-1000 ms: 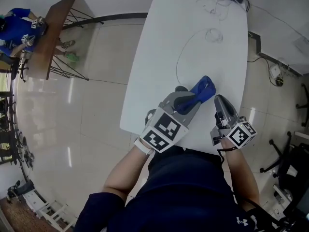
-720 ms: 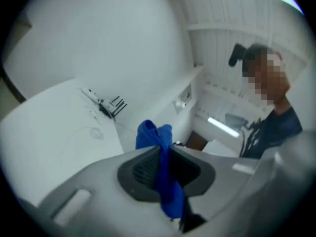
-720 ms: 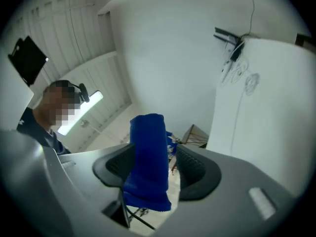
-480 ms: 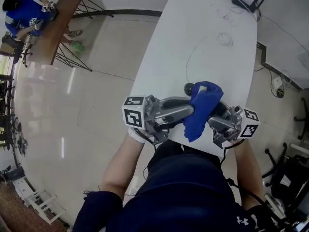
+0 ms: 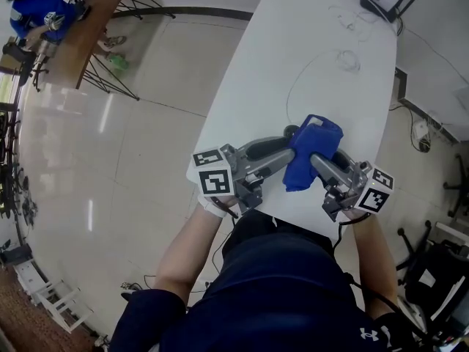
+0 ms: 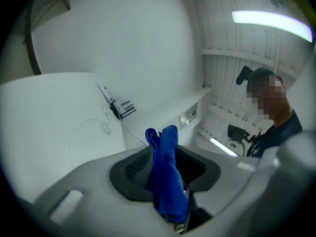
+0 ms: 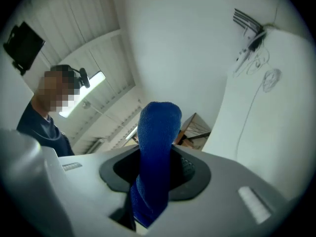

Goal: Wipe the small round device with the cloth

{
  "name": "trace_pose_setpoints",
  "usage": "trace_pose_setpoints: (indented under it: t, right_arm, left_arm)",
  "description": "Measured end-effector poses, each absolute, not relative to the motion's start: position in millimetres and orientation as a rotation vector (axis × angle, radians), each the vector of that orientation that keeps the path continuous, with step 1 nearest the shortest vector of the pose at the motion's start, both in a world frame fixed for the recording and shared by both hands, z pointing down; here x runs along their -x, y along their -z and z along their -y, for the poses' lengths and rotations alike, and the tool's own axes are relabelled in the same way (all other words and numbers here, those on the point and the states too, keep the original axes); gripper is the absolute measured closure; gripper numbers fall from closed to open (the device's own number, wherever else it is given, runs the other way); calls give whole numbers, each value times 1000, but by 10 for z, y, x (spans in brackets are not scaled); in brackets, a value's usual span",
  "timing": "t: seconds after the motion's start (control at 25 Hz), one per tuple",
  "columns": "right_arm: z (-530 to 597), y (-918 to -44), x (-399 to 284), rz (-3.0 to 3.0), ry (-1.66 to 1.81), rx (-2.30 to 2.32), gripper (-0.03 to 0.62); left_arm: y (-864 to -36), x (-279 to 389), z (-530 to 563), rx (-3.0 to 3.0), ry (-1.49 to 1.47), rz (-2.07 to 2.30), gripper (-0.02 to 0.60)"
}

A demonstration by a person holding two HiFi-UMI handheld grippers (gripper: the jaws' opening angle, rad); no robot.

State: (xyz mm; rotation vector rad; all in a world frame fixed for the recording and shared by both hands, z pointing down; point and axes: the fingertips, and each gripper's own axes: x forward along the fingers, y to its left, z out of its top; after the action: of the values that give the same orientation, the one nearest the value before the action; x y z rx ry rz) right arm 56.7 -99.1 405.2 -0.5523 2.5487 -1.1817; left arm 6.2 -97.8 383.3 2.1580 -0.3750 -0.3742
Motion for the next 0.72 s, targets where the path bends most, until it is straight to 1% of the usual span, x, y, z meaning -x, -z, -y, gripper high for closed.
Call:
trace_pose_setpoints:
  t: [0.16, 0.24, 0.36, 0.44, 0.48, 0.52, 0.72]
  right_arm:
    - [1267, -4267, -818, -2791, 923, 1039, 448]
    - [1328, -4366, -930, -2958, 694, 1248, 448]
    - [1357, -4397, -926, -3174, 232, 1449, 447]
    - [1304, -4360, -752, -3288, -76, 1447, 447]
    - [1261, -4370, -649, -3336, -193, 1412, 447]
    - [1217, -4406, -550, -3381, -274, 1369, 447]
    - [1138, -4722, -305, -3554, -431, 1215, 444]
  left_arm:
    - [-4104, 74, 1159, -2240, 269, 645, 439]
    - [-4296, 83, 1200, -2327, 63, 814, 439]
    - [-4627, 23, 1215, -2417, -297, 970, 449]
    - [-4797, -17, 1212, -2407, -396, 989, 471]
    - [-4865, -30, 1218, -2383, -399, 992, 494]
    - [-4923, -41, 1226, -2356, -387, 991, 500]
    - [-5102, -69, 1213, -2288, -374, 986, 500]
